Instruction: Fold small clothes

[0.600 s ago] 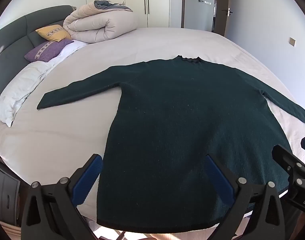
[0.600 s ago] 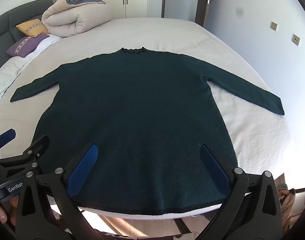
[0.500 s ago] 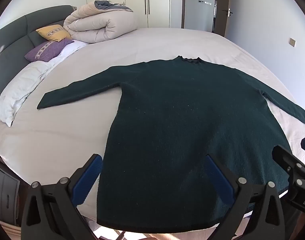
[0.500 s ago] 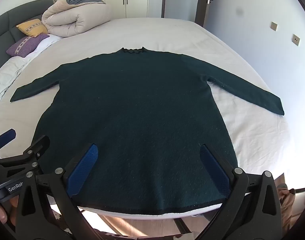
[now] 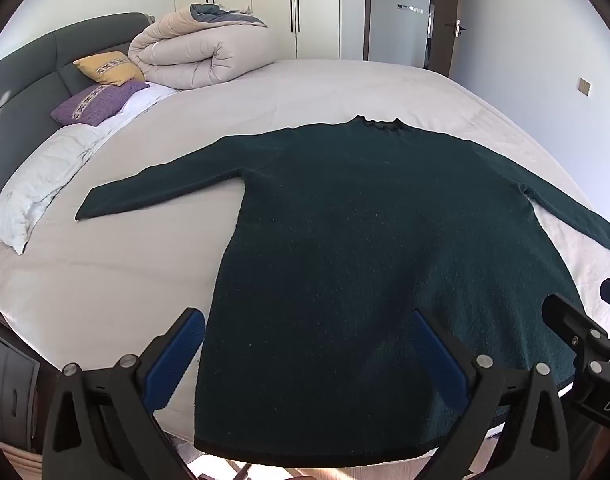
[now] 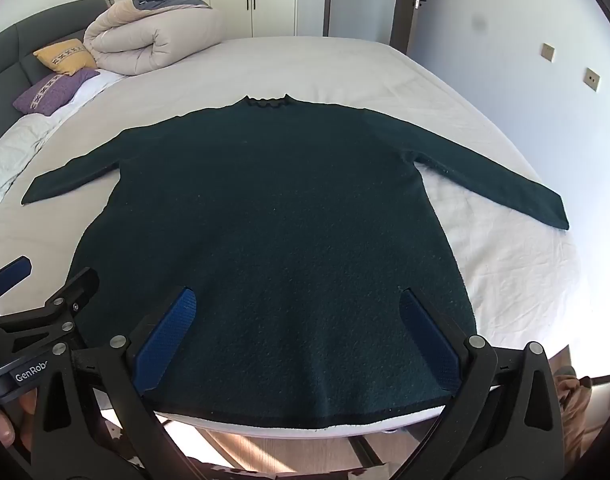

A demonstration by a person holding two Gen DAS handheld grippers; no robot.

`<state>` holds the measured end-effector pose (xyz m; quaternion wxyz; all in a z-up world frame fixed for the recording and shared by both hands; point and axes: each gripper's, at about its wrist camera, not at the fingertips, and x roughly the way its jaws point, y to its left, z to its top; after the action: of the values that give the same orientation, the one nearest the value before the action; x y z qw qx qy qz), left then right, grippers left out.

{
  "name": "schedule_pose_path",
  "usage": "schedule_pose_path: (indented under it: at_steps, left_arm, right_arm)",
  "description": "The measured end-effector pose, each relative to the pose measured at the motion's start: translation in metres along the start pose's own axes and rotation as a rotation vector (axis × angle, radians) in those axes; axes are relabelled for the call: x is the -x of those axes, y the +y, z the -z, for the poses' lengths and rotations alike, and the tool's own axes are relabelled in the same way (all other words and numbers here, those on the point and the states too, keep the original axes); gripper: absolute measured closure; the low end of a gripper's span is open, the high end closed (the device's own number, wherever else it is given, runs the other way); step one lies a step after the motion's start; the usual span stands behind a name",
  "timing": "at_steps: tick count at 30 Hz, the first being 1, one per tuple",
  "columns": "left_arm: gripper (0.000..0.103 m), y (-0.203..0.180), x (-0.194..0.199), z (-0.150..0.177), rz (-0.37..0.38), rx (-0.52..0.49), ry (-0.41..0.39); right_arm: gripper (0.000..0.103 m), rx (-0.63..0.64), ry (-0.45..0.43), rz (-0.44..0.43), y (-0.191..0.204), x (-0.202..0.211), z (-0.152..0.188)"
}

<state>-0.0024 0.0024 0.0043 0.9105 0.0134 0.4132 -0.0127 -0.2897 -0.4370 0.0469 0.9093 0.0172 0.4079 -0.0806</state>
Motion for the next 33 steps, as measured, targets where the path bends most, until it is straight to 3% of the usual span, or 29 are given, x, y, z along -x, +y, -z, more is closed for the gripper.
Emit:
schedule_pose_path:
  at_steps: [33]
  left_arm:
    - [0.000,-0.0029,-0.0020,0.0000,0.001,-0.001,0.000]
  right_arm:
    - [0.000,0.000,0.003,-0.004,0.0001,0.0001,0.0015]
